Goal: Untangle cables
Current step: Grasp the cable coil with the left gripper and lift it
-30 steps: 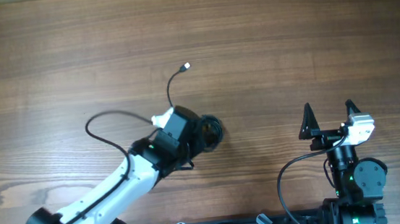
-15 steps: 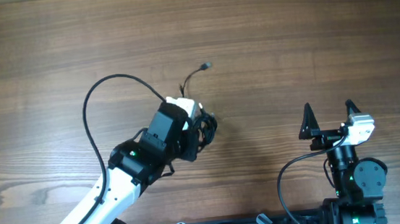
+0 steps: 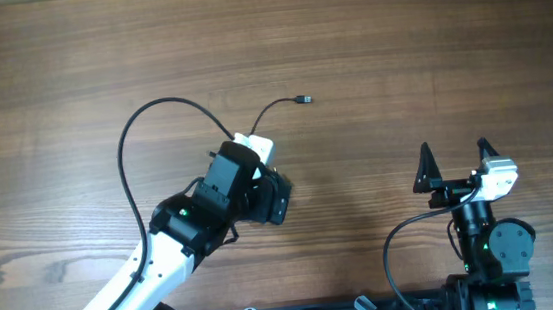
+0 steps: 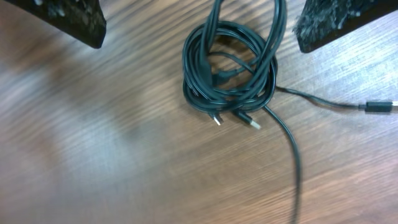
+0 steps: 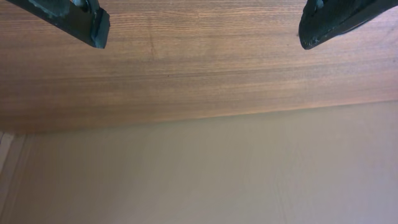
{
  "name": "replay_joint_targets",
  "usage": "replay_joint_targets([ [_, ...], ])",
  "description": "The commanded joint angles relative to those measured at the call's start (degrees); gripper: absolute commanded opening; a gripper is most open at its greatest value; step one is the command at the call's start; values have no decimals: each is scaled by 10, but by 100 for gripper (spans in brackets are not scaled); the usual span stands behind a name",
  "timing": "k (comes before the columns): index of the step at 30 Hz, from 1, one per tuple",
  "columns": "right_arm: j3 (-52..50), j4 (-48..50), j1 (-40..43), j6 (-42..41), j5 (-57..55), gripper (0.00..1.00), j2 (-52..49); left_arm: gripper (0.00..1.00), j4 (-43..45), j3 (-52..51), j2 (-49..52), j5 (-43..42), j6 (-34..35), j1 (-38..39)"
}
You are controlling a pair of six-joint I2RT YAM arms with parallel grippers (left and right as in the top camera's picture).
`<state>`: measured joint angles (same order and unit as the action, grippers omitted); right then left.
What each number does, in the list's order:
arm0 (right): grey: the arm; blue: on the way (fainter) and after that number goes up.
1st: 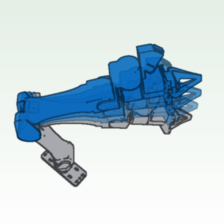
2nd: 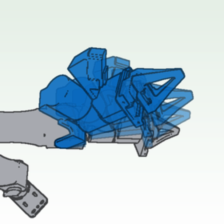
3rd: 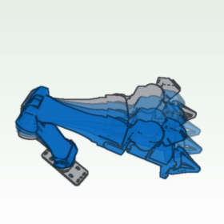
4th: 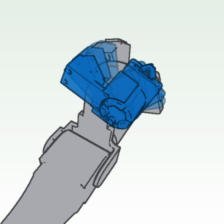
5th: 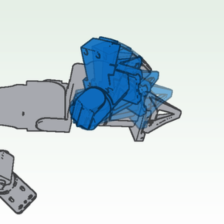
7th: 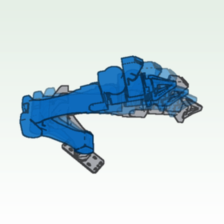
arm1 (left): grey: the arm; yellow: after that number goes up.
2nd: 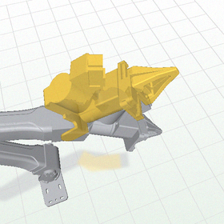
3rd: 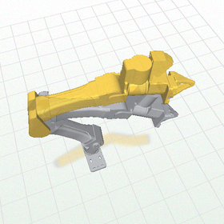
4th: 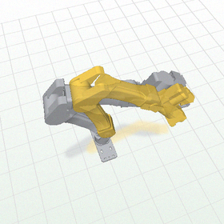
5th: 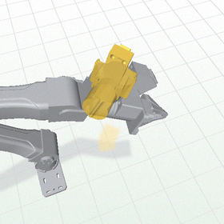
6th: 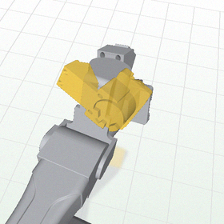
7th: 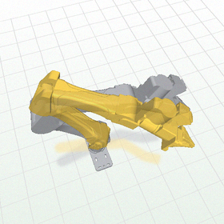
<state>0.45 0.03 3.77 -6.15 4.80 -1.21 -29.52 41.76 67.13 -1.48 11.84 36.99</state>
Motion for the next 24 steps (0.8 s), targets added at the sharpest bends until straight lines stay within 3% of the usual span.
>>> replay_joint_targets([
  [1, -2, 1, -4, 6, -9, 100, 2, 100, 41, 10, -3, 17, 220, -2],
  [3, -2, 1, -4, 6, -9, 100, 2, 100, 61, 10, 4, 11, 190, -2],
  [5, -2, 1, -4, 6, -9, 100, 2, 92, 81, 9, 18, 14, 136, -2],
  [6, -2, 1, -4, 6, -9, 100, 2, 80, 93, 10, 29, 14, 135, -2],
  [7, -2, 1, -4, 6, -9, 100, 2, 54, 103, 9, 40, 13, 152, -2],
  [9, -2, 1, -4, 6, -9, 100, 2, 43, 116, 10, 64, 9, 224, -1],
  [10, -2, 1, -4, 6, -9, 100, 2, 59, 116, 10, 87, 8, 325, 2],
  [11, -2, 1, -4, 6, -9, 100, 2, 62, 113, 10, 97, 4, 371, 3],
  [14, -2, 1, -4, 6, -9, 100, 2, 56, 113, 9, 122, -28, 469, 13],
  [21, -2, 1, -4, 6, -9, 100, 2, 55, 111, 9, 189, 12, 547, 42],
  [24, -2, 1, -4, 6, -9, 100, 2, 56, 136, 9, 228, 21, 549, 44],
])
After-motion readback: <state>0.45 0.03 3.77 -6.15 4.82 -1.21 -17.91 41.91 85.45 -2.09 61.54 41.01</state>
